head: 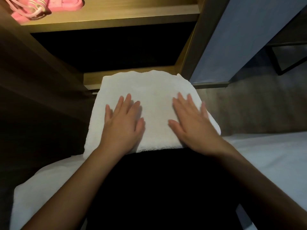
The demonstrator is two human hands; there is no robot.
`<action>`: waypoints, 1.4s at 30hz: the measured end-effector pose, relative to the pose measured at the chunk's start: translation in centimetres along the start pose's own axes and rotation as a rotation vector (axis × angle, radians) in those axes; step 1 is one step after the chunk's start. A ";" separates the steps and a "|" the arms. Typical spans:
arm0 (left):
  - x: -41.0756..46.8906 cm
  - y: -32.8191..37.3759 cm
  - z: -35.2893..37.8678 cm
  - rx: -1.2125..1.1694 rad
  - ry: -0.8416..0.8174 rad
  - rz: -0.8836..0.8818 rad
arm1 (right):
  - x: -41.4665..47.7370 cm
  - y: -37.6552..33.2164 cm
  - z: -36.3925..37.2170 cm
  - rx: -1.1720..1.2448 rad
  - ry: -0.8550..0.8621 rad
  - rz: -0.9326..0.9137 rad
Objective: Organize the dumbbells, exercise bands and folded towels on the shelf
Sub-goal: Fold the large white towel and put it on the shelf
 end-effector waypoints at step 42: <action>-5.1 -2.1 0.7 0.105 0.288 0.369 | -1.3 -2.6 1.3 -0.239 -0.114 -0.267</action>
Point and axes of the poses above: each hand's wrist, its own x-axis towards the middle knuckle, its own z-axis out of the palm, y = z × x, the point moved 4 cm from there along x, towards the middle knuckle, and after that the axes turned 11 degrees about x, right-handed, at the moved point
